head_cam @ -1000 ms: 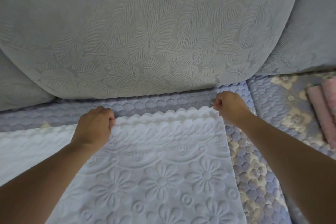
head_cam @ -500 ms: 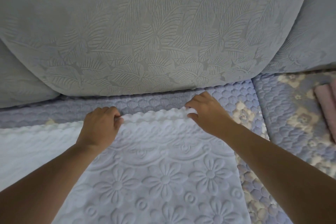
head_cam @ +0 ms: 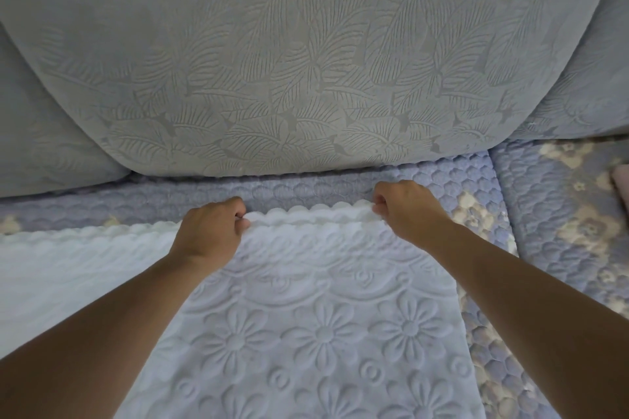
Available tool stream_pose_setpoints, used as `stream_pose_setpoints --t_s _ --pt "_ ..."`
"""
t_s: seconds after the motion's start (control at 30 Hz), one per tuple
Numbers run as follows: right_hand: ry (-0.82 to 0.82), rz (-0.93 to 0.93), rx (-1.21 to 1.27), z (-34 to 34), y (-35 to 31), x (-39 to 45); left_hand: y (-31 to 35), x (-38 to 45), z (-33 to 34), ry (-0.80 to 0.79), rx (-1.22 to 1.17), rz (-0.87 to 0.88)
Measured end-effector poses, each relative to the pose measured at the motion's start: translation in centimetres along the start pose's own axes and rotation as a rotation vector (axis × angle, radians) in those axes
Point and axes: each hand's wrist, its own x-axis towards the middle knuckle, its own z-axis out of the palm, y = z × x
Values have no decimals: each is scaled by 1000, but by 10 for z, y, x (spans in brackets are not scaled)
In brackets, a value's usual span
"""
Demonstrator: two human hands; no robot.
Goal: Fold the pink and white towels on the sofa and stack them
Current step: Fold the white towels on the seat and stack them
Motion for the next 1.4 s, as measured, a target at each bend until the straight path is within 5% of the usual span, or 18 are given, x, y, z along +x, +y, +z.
stream_pose_setpoints --t_s 0.43,0.6,0.73,0.87,1.13,1.4 --pt "30 124 -35 10 -7 12 12 21 0 -128 71 -248" --pt "87 155 126 1 0 1 26 0 11 268 246 98" --pt "58 164 193 -9 26 -13 47 -15 27 129 233 514" --pt "9 211 233 -14 47 -22 58 -16 36 9 144 343" --pt "73 357 233 -17 57 -15 63 -6 31 -27 88 273" --pt "181 237 222 -9 70 -18 66 -10 39 17 109 264"
